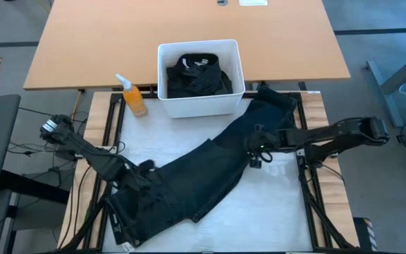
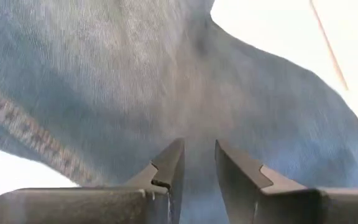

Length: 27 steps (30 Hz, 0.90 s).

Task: Fold laundry
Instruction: Fold the dark blue jeans from the white laundry organizer

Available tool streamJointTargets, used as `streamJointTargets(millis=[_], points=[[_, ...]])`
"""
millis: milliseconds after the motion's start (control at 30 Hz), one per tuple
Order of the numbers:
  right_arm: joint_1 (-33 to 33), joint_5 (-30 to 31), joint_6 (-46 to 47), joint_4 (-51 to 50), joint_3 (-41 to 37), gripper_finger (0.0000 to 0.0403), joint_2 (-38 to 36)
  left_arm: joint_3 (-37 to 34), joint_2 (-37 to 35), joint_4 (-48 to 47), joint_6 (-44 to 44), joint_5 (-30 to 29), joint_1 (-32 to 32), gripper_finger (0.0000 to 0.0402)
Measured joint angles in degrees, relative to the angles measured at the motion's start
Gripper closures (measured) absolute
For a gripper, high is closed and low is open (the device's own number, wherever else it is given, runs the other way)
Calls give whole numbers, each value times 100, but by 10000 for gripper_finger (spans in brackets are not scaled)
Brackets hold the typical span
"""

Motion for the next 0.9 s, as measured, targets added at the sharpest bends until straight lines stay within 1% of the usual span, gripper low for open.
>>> streamJointTargets(millis=[67,100,167,233,300,367,567,633,800,900], points=[[-17,209,222,-554,0,285,-295,-331,215,611,298,-57,163,185],[-44,367,371,-865,0,285,-413,-507,351,915,433,36,243,185],[-128,660,704,-1431,0,285,-572,-827,666,1413,553,559,383,185],[-243,734,875,-1559,-7,285,-591,-1069,973,1537,500,1348,454,185],[-339,641,875,-1472,-4,285,-597,-1268,1244,1414,278,2089,461,185],[-430,529,858,-1487,0,285,-479,-1503,1437,1381,-81,2610,416,185],[-730,453,847,-1489,0,285,-33,-2088,1551,1507,-1431,3830,-100,185],[-859,248,784,-1486,0,285,133,-2139,1508,1478,-1711,3884,-267,185],[-1181,-536,543,-1419,0,285,577,-2151,1459,1542,-2032,3686,-453,185],[-1303,-625,512,-1407,2,285,868,-2151,1459,1540,-2036,3655,-488,185]])
